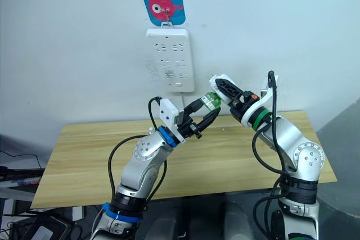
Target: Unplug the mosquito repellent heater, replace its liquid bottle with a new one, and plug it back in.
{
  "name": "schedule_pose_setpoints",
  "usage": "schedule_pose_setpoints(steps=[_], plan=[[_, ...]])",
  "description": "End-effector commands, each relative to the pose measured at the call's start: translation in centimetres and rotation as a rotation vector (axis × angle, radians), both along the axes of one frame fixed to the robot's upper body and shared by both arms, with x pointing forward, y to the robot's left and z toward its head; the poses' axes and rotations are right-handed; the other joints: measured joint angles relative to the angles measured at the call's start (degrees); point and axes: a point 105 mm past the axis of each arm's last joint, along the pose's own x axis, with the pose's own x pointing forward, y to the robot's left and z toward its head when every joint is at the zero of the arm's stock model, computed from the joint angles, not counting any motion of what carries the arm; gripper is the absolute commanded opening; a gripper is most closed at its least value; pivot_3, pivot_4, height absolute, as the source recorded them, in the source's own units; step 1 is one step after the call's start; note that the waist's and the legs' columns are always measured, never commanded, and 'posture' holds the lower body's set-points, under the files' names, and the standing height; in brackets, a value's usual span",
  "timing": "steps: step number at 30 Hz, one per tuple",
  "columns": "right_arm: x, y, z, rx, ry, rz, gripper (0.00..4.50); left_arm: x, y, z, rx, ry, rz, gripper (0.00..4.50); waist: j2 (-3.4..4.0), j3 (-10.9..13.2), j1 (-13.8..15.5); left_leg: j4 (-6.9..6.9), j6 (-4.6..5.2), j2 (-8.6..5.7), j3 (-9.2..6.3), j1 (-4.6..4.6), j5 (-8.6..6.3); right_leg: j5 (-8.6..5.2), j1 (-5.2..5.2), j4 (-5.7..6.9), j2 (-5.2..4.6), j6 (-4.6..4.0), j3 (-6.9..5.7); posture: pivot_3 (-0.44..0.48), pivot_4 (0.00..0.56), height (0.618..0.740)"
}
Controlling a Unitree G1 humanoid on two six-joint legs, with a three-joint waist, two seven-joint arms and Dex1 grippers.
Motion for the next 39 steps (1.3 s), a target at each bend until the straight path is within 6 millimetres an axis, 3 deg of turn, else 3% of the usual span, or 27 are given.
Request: schedule_pose_setpoints(steps=[1, 6, 10, 20, 39], plan=[[-0.65, 0.32, 0.47, -0.011, -0.034, 0.018, 3.00, -0.07, 0.00, 1.46, 0.002, -0.068, 0.020, 2.95, 0.00, 0.00, 0.00, 0.00, 0.00, 0.00, 0.00, 0.00, 0.00, 0.00, 0.00, 0.00, 0.00, 0.00, 0.01, -0.138, 0.221, 0.740], [-0.42, 0.00, 0.14, -0.022, -0.029, 0.000, 3.00, -0.10, 0.04, 1.54, -0.021, -0.055, 0.015, 4.45, -0.01, 0.00, 0.05, 0.00, 0.00, 0.01, 0.00, -0.02, 0.00, 0.00, -0.01, -0.03, 0.00, -0.01, 0.01, -0.139, 0.221, 0.740], [-0.25, -0.21, 0.08, -0.017, -0.028, -0.011, 3.00, -0.10, -0.02, 1.43, -0.032, -0.038, 0.003, 4.48, -0.01, 0.00, 0.08, 0.01, 0.00, 0.01, -0.01, -0.02, 0.00, 0.00, 0.00, -0.03, 0.00, 0.01, 0.00, -0.141, 0.217, 0.740], [-0.59, 0.30, 0.38, -0.023, -0.050, 0.016, 3.00, -0.42, -0.36, 1.27, -0.030, -0.033, -0.034, 2.27, -0.01, 0.00, 0.07, 0.01, 0.00, 0.01, 0.00, -0.02, 0.00, 0.01, 0.00, -0.03, 0.00, -0.02, 0.00, -0.146, 0.217, 0.740], [-0.47, 0.35, 0.12, -0.033, -0.048, 0.024, 3.00, -0.75, -0.56, 0.83, -0.005, -0.026, -0.055, 2.26, -0.01, 0.00, 0.09, 0.01, 0.00, 0.02, -0.01, -0.02, 0.00, 0.02, 0.00, -0.03, 0.01, -0.03, 0.00, -0.138, 0.211, 0.740]])
